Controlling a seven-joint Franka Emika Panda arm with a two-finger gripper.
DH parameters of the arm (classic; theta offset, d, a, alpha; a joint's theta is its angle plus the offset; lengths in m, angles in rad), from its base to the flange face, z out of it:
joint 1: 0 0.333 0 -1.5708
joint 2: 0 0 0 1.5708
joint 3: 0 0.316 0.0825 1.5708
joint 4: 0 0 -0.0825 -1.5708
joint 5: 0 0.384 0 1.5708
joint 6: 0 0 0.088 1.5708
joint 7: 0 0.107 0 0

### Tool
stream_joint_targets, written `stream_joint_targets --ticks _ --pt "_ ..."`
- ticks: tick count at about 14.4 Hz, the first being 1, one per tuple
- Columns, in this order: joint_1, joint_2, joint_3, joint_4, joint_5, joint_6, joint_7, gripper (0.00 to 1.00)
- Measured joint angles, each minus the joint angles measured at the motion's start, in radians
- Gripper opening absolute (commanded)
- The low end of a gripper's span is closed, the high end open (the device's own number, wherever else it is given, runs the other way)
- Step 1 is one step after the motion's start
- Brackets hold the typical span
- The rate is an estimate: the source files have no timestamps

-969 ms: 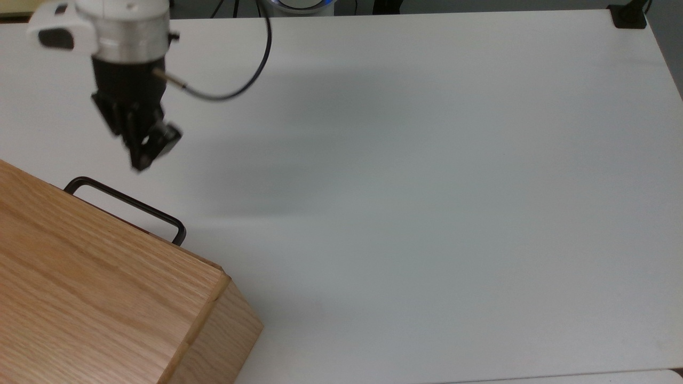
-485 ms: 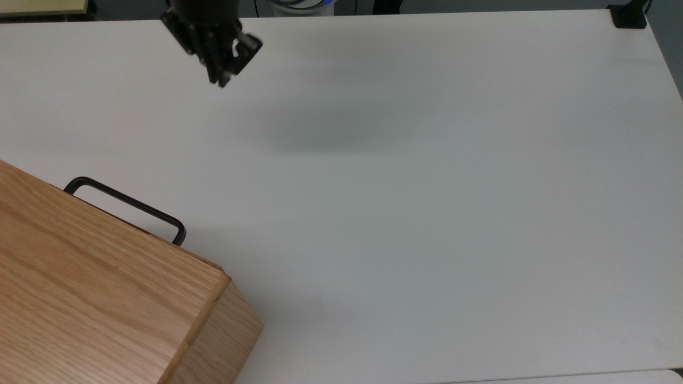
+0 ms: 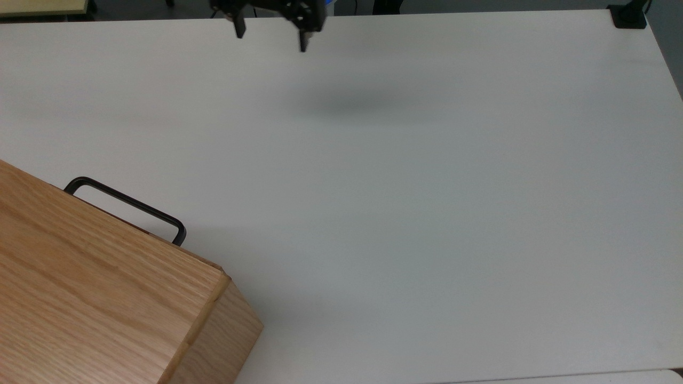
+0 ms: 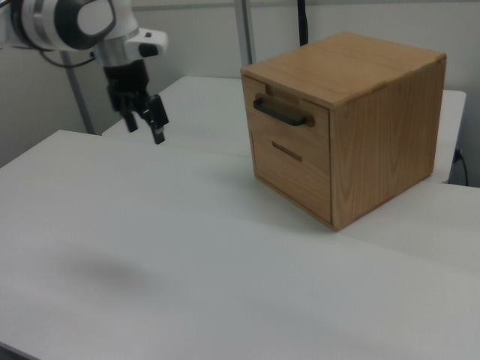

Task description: Close the drawer by sliding it

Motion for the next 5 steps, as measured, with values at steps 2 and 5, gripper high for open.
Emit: stream_joint_targets --ticks 2,5 --pt "0.069 -0.029 -0.045 -0.045 0.000 0.000 -0.131 1.00" --pt "0.115 -0.034 -0.108 -0.051 0.000 0.000 -0.203 1.00"
